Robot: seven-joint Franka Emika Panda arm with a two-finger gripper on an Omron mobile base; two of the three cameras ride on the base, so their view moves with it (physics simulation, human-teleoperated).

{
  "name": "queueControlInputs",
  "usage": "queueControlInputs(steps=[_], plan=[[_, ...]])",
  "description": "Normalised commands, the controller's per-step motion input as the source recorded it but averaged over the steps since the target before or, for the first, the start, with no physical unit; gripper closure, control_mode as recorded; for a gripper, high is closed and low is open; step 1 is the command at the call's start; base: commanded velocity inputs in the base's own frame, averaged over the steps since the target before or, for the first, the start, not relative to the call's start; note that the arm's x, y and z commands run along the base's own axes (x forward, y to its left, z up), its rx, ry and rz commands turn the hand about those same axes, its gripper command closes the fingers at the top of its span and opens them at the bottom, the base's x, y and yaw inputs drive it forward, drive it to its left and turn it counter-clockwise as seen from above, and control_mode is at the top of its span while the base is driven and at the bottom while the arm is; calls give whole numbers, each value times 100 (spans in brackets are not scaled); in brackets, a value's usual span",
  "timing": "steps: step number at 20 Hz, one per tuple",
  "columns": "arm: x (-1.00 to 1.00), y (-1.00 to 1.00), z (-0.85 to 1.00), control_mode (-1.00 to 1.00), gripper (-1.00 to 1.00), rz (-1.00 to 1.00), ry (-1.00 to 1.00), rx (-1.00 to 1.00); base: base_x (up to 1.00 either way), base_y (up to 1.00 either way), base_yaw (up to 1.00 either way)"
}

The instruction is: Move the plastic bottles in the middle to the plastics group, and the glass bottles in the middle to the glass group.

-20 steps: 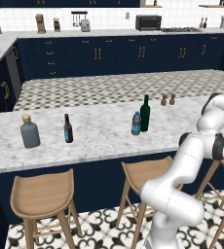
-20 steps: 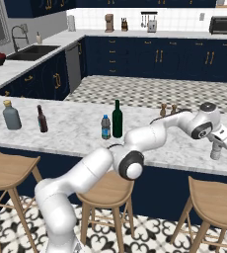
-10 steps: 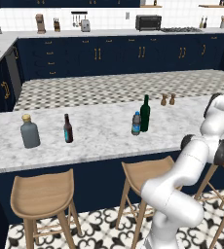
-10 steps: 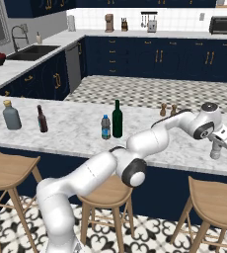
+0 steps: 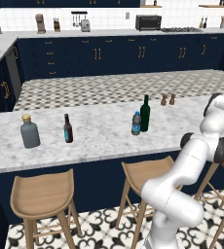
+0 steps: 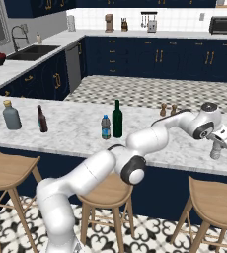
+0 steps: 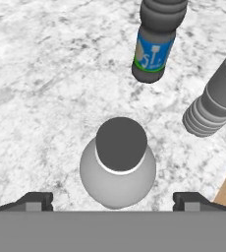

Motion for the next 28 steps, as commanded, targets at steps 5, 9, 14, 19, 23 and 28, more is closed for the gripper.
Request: queueControlInputs(steps=[5,9,14,19,23,28], plan=[[-2,0,2,-100,-100,0,0,0,0,0,0],[-38,13,11,-100,-100,0,-2,0,0,0,0],[-40,33,22,-100,-100,0,-4,-3,0,0,0],[-59,46,10,-100,-100,0,-2,-4,0,0,0],[-86,54,0,-100,-100,0,0,-4,0,0,0],[-58,90,0,-100,-100,0,-3,-6,0,0,0]])
